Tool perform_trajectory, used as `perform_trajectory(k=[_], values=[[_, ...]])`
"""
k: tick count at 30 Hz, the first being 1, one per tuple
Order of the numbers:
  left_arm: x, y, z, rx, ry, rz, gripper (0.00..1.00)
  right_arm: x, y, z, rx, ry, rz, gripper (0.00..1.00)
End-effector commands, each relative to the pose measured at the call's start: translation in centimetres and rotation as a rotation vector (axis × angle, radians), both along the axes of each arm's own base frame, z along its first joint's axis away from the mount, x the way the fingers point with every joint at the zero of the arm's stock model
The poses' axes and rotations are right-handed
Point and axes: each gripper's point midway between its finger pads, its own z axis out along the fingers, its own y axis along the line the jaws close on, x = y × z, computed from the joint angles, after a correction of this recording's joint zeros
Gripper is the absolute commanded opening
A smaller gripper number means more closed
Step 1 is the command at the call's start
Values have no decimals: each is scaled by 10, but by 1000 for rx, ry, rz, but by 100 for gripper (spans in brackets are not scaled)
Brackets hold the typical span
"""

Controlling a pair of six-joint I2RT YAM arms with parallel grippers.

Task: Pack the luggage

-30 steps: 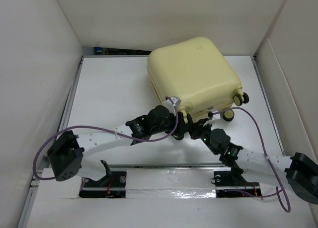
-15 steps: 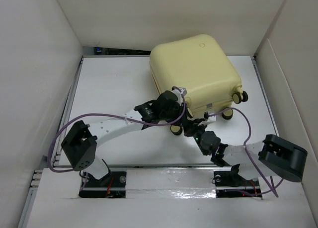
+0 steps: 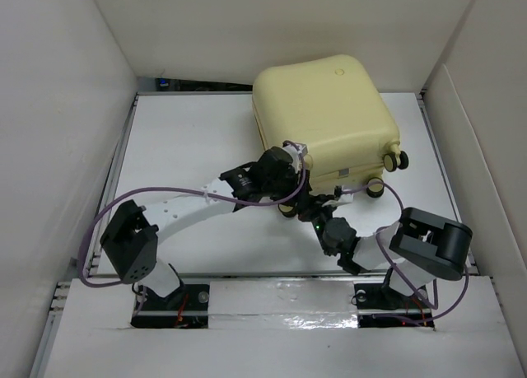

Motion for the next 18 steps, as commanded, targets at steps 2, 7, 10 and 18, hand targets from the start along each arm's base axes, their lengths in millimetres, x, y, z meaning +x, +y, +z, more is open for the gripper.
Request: perform_trajectory(k=[2, 7, 10, 18], values=[[19, -26, 136, -422, -333, 31, 59, -68, 67, 17, 81, -13, 421, 23], [19, 26, 101, -355, -361, 182, 48, -69, 44, -16, -40, 131, 359, 65], [18, 41, 89, -341, -365, 228, 34, -76, 25, -37, -113, 197, 329, 66], [19, 52, 43, -305, -332, 288, 20, -79, -33, -28, -217, 256, 192, 4]])
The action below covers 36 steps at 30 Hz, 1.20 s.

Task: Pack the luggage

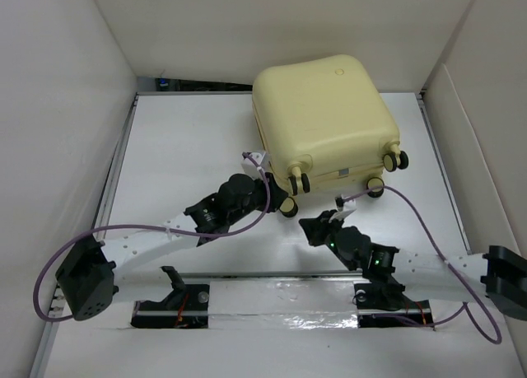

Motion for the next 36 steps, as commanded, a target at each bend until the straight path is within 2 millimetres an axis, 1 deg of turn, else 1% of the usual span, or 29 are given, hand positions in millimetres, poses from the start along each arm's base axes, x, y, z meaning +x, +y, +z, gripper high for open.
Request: perform_trajectory(k=[1, 3, 5, 6, 7, 8, 9, 10, 11, 12, 13, 14, 16, 17, 18, 19, 20, 21, 23, 24, 27, 28, 29, 31, 32, 34, 35, 36], values=[[13, -6, 12, -82, -45, 51, 19, -1, -33, -15, -131, 15, -68, 0], [13, -8, 14, -94, -54, 46, 19, 8, -36, 3, -83, -44, -82, 0], [12, -7, 21, -116, -70, 44, 19, 14, -35, 13, -80, -100, -62, 0], [12, -6, 24, -124, -75, 44, 19, 17, -29, 27, -30, -135, -47, 1], [12, -5, 26, -128, -82, 46, 18, 18, -24, 27, -38, -144, -32, 12], [11, -2, 30, -136, -94, 51, 18, 25, -23, 31, -54, -171, -41, 18], [10, 0, 30, -135, -95, 55, 17, 34, -22, 44, -24, -206, -70, 29], [10, 2, 31, -136, -98, 57, 17, 39, -19, 34, -64, -199, -71, 33], [8, 5, 30, -130, -98, 62, 17, 46, -14, 43, -55, -216, -81, 35], [8, 7, 30, -126, -98, 65, 17, 51, -13, 44, -56, -220, -90, 40], [7, 10, 32, -128, -101, 70, 17, 60, -16, 44, -58, -228, -112, 41], [7, 13, 28, -120, -98, 78, 17, 65, -11, 42, -58, -242, -100, 42], [5, 17, 31, -129, -107, 85, 18, 76, -9, 43, -60, -249, -111, 44], [5, 20, 29, -124, -108, 92, 18, 85, -12, 36, -86, -242, -121, 44], [4, 20, 30, -127, -110, 92, 19, 89, -9, 40, -80, -247, -122, 45], [4, 22, 32, -129, -114, 91, 19, 92, -9, 39, -84, -248, -123, 45], [6, 24, 33, -127, -117, 98, 20, 94, -6, 46, -68, -276, -110, 45], [5, 24, 33, -127, -118, 95, 20, 99, -7, 41, -78, -275, -110, 46], [5, 21, 35, -126, -122, 85, 21, 103, -2, 47, -67, -302, -99, 46], [6, 21, 34, -122, -122, 82, 21, 104, 2, 39, -82, -293, -82, 47], [7, 18, 33, -115, -120, 78, 22, 109, 9, 43, -68, -318, -81, 47], [7, 17, 32, -113, -118, 77, 22, 110, 12, 37, -73, -314, -72, 47], [8, 17, 33, -112, -120, 76, 22, 111, 15, 43, -50, -336, -67, 47], [8, 16, 30, -106, -116, 76, 22, 112, 18, 38, -46, -337, -57, 48], [8, 16, 29, -105, -115, 76, 22, 112, 18, 42, -24, -354, -67, 48], [11, 17, 29, -114, -112, 84, 22, 110, 18, 42, -14, -363, -96, 48], [11, 16, 32, -123, -115, 79, 22, 112, 15, 40, -16, -364, -116, 48], [11, 16, 34, -128, -118, 77, 22, 116, 10, 44, -2, -375, -156, 48]])
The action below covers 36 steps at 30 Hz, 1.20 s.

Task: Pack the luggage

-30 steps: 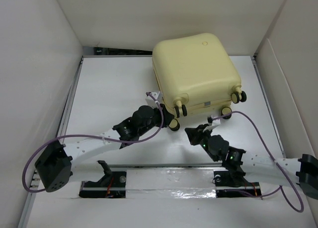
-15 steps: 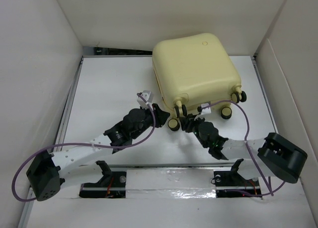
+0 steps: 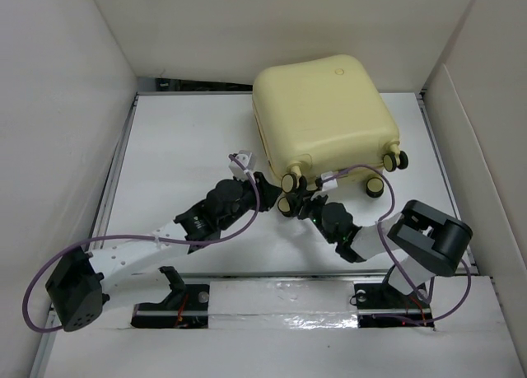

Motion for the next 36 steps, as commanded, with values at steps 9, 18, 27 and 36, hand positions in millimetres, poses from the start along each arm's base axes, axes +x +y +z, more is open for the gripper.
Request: perform_trajectory(k=[9, 18, 27, 36], values=[[9, -8, 22, -59, -42, 1, 22, 23, -6, 75, 242, -232, -166, 27], [21, -29, 28, -44, -52, -24, 23, 1, -8, 79, 285, -232, -165, 0], [46, -78, 48, -46, -79, -98, 23, -30, -11, 62, 312, -180, -154, 0], [54, -150, 88, -93, -59, -278, 23, -54, 5, 70, 267, -192, -133, 0]])
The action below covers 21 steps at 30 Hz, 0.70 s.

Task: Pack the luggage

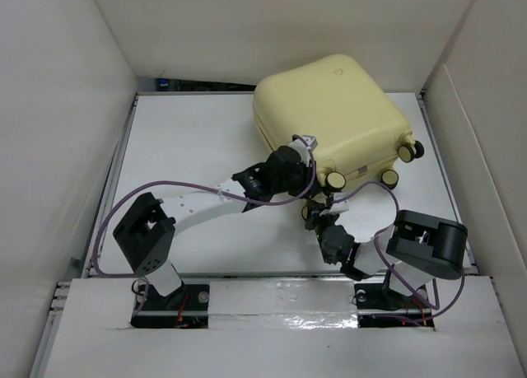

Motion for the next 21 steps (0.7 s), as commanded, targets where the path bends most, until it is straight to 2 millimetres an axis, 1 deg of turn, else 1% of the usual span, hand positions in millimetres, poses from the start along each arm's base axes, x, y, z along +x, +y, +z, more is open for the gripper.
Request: perform_trajectory(k=[1, 2, 3, 5, 6, 7, 8, 9, 10, 11, 12, 13, 14, 15, 16, 17, 18, 19, 20, 21], values=[[25, -52, 116, -285, -201, -48, 23, -26, 47, 75, 262, -160, 155, 0], [25, -60, 116, -277, -181, -75, 23, -25, 49, 77, 252, -169, 158, 0], [24, -64, 116, -275, -171, -91, 23, -25, 55, 84, 261, -182, 175, 0], [19, -74, 116, -269, -134, -144, 23, -27, 66, 86, 244, -193, 206, 0], [18, -77, 118, -269, -128, -157, 23, -27, 74, 91, 248, -202, 228, 0], [17, -79, 119, -266, -120, -172, 24, -27, 79, 92, 249, -206, 237, 0], [16, -83, 124, -277, -116, -183, 24, -27, 84, 93, 251, -211, 250, 0], [12, -85, 128, -292, -108, -205, 27, -26, 90, 90, 248, -215, 259, 0], [4, -90, 131, -307, -102, -231, 29, -25, 100, 99, 270, -237, 274, 0], [4, -94, 137, -323, -102, -236, 33, -24, 104, 102, 272, -249, 278, 0], [-3, -99, 139, -331, -93, -259, 34, -22, 110, 101, 268, -256, 279, 0], [-11, -104, 140, -338, -87, -279, 37, -20, 114, 104, 271, -264, 274, 0], [-9, -105, 142, -332, -92, -272, 41, -19, 117, 108, 298, -262, 268, 0], [-12, -106, 142, -327, -91, -273, 43, -15, 110, 117, 338, -292, 243, 0], [-14, -105, 142, -330, -92, -276, 46, -9, 108, 112, 334, -290, 227, 0], [-18, -102, 143, -339, -94, -287, 54, -9, 109, 109, 340, -278, 231, 0], [-20, -99, 143, -334, -95, -287, 58, -10, 108, 107, 342, -272, 233, 0], [-16, -92, 143, -331, -104, -271, 61, -10, 104, 103, 344, -263, 224, 0], [-15, -81, 162, -368, -143, -253, 65, -11, 101, 99, 361, -245, 221, 0], [-14, -70, 144, -351, -121, -235, 70, -13, 94, 89, 350, -225, 218, 1]])
